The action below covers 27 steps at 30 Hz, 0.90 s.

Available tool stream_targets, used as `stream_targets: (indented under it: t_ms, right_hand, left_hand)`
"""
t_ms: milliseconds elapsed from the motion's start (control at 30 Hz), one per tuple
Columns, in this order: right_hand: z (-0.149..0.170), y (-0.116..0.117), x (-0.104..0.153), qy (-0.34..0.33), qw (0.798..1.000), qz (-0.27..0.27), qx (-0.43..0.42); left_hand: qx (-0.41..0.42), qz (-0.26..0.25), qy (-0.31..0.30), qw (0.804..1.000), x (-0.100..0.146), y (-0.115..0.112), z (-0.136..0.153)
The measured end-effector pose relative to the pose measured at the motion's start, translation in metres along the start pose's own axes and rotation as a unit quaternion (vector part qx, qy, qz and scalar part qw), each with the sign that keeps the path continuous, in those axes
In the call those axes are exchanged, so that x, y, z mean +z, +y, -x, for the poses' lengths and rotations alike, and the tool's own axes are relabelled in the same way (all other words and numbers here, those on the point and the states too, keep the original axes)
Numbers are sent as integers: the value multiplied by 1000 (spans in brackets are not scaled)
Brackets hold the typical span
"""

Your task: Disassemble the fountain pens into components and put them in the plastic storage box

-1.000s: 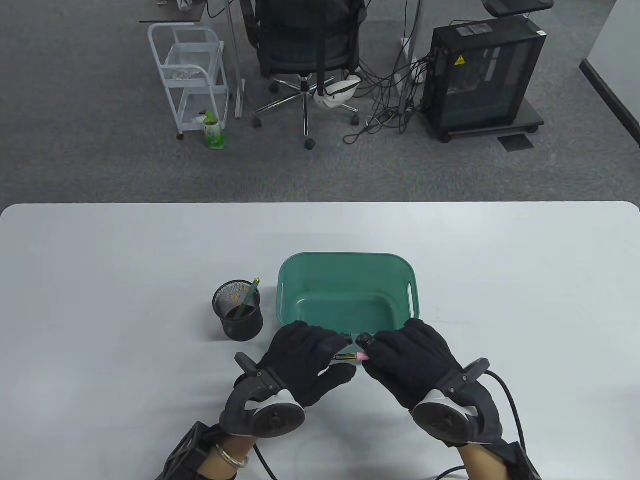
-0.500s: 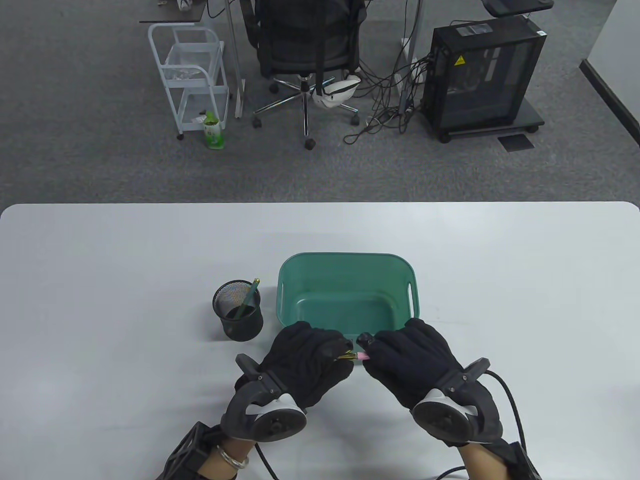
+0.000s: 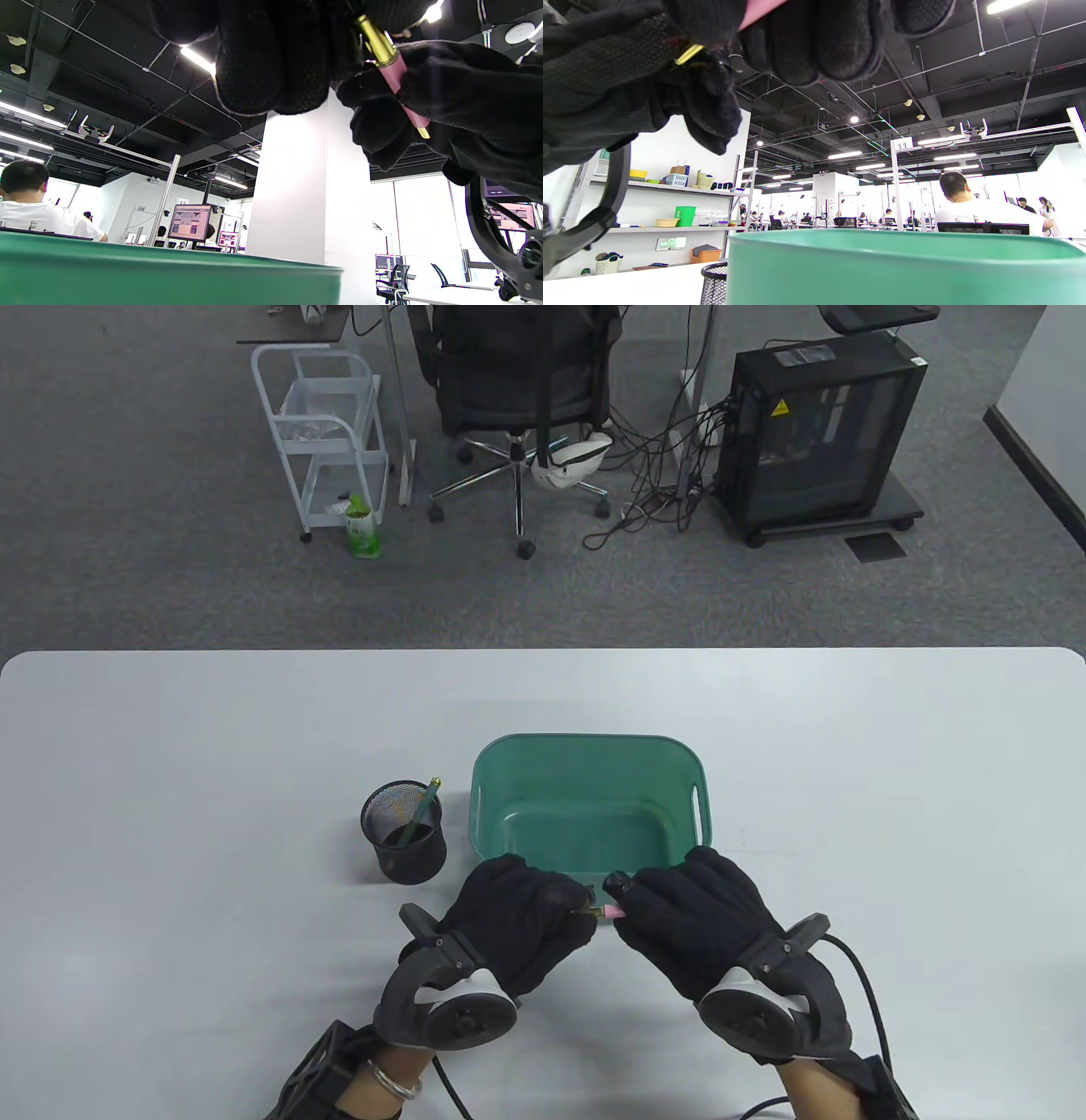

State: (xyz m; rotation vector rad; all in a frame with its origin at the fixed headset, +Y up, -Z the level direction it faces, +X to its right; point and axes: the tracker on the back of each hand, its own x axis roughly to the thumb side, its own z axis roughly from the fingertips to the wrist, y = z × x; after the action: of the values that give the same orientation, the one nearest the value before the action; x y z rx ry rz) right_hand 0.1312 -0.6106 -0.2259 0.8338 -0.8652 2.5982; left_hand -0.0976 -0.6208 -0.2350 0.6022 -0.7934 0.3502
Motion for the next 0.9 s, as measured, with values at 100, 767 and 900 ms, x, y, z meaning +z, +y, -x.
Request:
stream_targets:
  t_ms: [100,767,900]
  right_hand:
    - [0,0,0,-1,1000,-1,0]
    - [2,-1,1,4,1000,3,1]
    - [3,-1,1,4,1000,3,1]
  left_hand:
    - [-1,1,0,1000,0,0,0]
    - [-9,8,-1,1000,1,-1,1]
    - [-14,8,-3,1000,1,-1,-1]
